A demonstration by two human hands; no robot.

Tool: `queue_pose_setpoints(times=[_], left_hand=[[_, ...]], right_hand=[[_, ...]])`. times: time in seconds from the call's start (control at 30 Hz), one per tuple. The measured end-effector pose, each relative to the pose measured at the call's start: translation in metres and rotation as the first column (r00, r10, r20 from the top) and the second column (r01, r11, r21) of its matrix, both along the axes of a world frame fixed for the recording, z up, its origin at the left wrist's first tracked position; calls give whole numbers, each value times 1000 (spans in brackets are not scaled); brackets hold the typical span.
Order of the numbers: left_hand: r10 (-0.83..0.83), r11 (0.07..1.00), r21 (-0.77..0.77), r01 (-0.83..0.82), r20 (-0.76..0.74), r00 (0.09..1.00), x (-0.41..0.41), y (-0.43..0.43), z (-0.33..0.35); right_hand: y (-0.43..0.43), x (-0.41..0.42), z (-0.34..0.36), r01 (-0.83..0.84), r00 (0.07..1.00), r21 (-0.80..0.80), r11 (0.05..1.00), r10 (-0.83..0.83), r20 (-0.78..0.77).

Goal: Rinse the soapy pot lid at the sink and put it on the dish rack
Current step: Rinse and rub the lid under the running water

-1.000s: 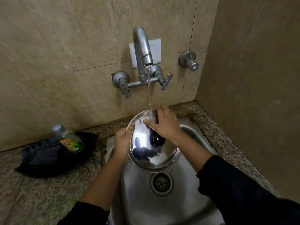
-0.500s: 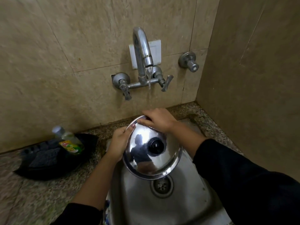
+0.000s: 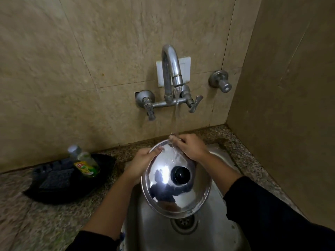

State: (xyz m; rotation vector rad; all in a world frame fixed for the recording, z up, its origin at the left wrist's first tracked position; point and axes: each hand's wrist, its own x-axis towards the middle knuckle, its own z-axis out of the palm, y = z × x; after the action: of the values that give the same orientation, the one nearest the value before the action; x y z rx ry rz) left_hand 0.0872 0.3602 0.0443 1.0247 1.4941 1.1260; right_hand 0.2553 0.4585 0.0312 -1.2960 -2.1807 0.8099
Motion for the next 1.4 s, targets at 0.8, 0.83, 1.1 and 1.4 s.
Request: queue_pose_setpoints(times=[0.8, 0.83, 1.1, 1.4], left_hand=[[12, 993, 115, -18, 52, 999, -2, 0, -3], [63, 987, 141, -75, 88, 994, 1, -1, -3], [84, 996, -17, -82, 140, 987, -4, -2, -8], [409, 902, 10, -431, 296, 863, -4, -13, -35]], right_hand=[[-4, -4, 17, -77, 976, 218, 973, 29, 217], [-2, -4, 14, -11, 984, 206, 979, -26, 178], [-1, -2, 3, 175, 979, 195, 965, -192, 68], [-47, 22, -55, 118, 988, 311, 943, -142, 58]])
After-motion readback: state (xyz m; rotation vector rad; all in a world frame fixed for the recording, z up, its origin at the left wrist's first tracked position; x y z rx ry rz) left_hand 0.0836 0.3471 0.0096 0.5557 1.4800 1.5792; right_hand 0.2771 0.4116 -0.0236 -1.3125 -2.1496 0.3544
